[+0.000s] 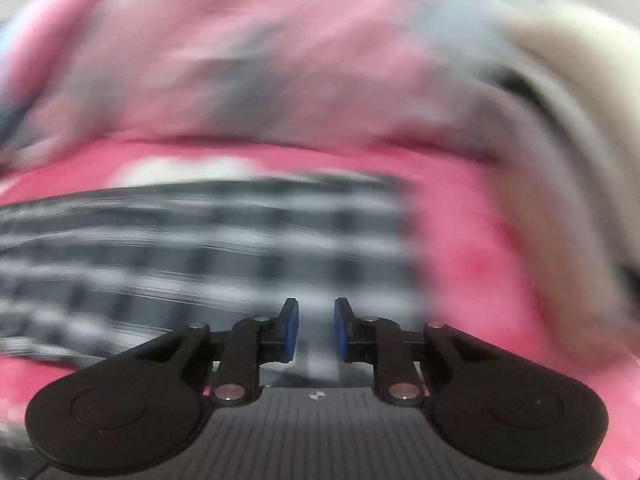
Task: Fold clothes
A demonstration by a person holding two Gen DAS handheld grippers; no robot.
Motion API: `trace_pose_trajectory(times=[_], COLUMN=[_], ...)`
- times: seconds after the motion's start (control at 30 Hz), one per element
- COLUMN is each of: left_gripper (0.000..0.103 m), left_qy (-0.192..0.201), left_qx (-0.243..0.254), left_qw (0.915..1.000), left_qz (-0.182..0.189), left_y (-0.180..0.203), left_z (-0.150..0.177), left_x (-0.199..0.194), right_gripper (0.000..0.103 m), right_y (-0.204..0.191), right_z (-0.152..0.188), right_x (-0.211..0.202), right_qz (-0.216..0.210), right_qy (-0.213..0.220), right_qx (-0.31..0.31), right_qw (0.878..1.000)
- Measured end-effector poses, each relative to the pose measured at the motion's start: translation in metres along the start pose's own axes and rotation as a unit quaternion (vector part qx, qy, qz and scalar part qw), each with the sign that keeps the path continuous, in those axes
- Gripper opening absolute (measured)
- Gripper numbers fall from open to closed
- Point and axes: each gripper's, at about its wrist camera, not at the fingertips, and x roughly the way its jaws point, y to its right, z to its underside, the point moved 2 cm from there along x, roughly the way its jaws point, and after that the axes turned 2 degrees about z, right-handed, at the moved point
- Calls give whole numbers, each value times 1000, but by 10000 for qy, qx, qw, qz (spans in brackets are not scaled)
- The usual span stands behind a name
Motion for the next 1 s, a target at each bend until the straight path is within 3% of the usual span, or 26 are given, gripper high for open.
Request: trace_pose_trajectory(times=[0.07,0.13,0.23,0.33,0.4,0.5,0.57,0.63,0.77,0.87,0.93,1.0], left_gripper=[77,78,79,79,79,80,81,82,83,83,83,83], left_qy=[-7,-16,-23,-16,-18,-12,-6,-3,-2,-20,-24,-17], left_qx=[-60,-113,-118,-60,-52,-55,-49,-49,-119,-181,-190,-169], left_qw=[10000,9999,9999,10000,10000,10000,10000,10000,9999,9998,9998,9998], left_qz=[33,61,80,62,46,35,12,-10,32,91,105,82], left_y=[-2,-3,-5,-3,-2,-2,-2,-2,-5,-8,-8,-6], left_z=[0,1,1,2,2,2,2,3,3,3,2,3], left_x=[0,0,-1,-2,-2,-1,-1,-1,1,2,2,2], right_gripper=[21,21,21,33,37,37,37,37,37,37,36,40], right_y=[-64,-123,-137,-77,-21,41,39,19,-10,26,74,97], right_z=[-8,-1,21,47,55,59,52,38,21,47,75,105], right_x=[16,32,43,23,12,1,-14,-15,18,32,-3,-50], right_qz=[-650,-966,-928,-258,250,1040,927,462,-26,676,685,1305], right_qy=[125,74,-192,-53,-172,-392,-76,286,245,-178,-30,-129], right_qx=[-672,-1377,-1697,-1484,-746,293,461,388,258,583,1610,2075], right_qw=[9955,9857,9809,9886,9967,9934,9946,9978,9994,9958,9846,9694])
